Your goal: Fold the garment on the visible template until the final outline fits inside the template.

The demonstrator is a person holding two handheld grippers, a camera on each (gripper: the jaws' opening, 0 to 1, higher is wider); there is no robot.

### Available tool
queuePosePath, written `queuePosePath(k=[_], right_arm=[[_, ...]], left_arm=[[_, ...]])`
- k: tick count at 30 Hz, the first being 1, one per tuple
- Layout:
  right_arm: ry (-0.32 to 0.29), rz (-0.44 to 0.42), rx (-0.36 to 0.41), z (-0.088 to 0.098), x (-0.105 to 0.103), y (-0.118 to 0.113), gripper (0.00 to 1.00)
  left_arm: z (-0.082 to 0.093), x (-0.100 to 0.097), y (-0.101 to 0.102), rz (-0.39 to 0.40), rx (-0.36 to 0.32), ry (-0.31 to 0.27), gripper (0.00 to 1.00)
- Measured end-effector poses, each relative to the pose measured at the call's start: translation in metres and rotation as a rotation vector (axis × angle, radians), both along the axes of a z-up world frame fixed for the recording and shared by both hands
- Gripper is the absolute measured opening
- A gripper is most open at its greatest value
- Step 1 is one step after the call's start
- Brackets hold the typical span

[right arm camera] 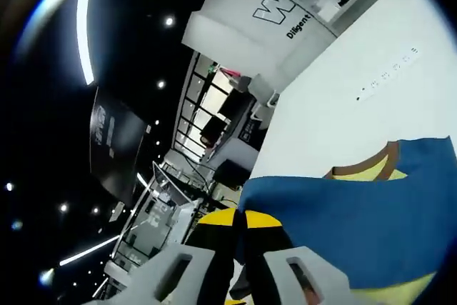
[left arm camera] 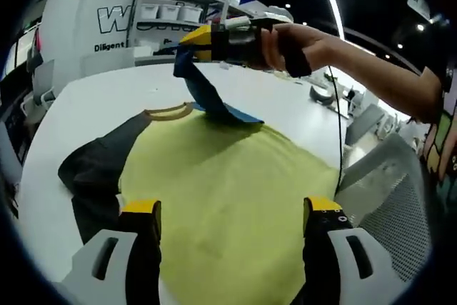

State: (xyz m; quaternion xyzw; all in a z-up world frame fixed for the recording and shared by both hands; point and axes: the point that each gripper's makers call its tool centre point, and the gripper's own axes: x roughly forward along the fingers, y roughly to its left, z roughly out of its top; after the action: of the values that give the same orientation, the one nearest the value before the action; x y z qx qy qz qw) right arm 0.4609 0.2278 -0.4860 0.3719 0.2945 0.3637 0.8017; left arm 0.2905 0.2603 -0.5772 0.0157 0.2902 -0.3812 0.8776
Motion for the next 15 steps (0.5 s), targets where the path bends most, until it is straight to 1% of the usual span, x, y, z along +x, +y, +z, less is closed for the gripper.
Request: queuePosePath(k=[5, 12, 14, 15], right_arm=[[0.031, 0.027, -0.037, -0.02, 0.001, 0.014, 0.0], [0.067, 0.045, -0.084, -0.042, 0.004, 0.029, 0.0], [0.044, 0.047, -0.164, -0.055, 0.009, 0.031, 0.0], [0.048, 0.054, -0.182, -0.061, 0.01, 0.036, 0.0]], left_arm=[[-0.001, 0.001, 0.001, 0.004, 0.004, 0.005, 0.74], [-0.003, 0.001, 0.004, 0.011, 0.011, 0.013, 0.75], [-0.003, 0.001, 0.005, 0.009, 0.014, 0.01, 0.74], [-0.004, 0.001, 0.007, 0.016, 0.014, 0.013, 0.75]])
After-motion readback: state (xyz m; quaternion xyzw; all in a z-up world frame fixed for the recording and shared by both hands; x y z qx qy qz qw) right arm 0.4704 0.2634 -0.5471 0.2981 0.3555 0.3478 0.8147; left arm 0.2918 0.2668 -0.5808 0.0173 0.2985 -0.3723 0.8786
